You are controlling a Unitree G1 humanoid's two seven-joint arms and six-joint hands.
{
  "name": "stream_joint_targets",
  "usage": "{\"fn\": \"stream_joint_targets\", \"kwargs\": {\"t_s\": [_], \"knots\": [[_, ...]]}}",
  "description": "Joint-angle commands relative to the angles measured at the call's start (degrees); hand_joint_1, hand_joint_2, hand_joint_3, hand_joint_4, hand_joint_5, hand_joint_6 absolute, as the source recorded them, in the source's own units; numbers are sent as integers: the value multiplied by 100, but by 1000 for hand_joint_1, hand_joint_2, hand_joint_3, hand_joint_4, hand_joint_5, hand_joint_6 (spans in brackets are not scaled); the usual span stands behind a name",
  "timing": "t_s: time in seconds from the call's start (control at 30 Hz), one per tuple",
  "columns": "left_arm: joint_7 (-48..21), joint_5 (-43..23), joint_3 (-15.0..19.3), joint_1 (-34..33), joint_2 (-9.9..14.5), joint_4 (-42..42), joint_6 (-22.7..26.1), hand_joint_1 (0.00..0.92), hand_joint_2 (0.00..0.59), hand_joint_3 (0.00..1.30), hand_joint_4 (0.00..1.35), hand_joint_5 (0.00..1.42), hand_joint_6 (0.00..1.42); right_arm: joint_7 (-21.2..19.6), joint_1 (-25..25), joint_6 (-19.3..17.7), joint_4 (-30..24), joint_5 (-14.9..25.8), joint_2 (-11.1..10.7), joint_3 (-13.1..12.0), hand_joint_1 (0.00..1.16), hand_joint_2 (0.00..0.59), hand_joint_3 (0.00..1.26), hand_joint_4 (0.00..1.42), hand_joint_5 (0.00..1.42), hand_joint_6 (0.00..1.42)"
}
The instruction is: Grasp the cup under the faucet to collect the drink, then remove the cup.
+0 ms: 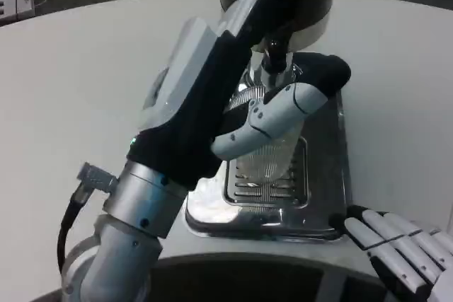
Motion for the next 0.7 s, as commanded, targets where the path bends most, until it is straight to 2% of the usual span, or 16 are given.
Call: {"fn": "stream_joint_targets", "kwargs": {"t_s": [0.03,0.43,0.7], "knots": [[-117,108,-144,-6,-2,132,71,0,161,0,0,133,48,-98,79,-3,-92,54,53,-36,395,554,155,129,184,263],[-205,311,-287,159,36,117,63,0,159,0,0,140,54,-85,87,14,-113,67,86,-26,395,554,155,129,184,263],[-417,876,-376,187,394,-219,31,0,159,0,0,141,54,-13,73,72,-116,189,124,3,395,554,155,129,184,280]]}}
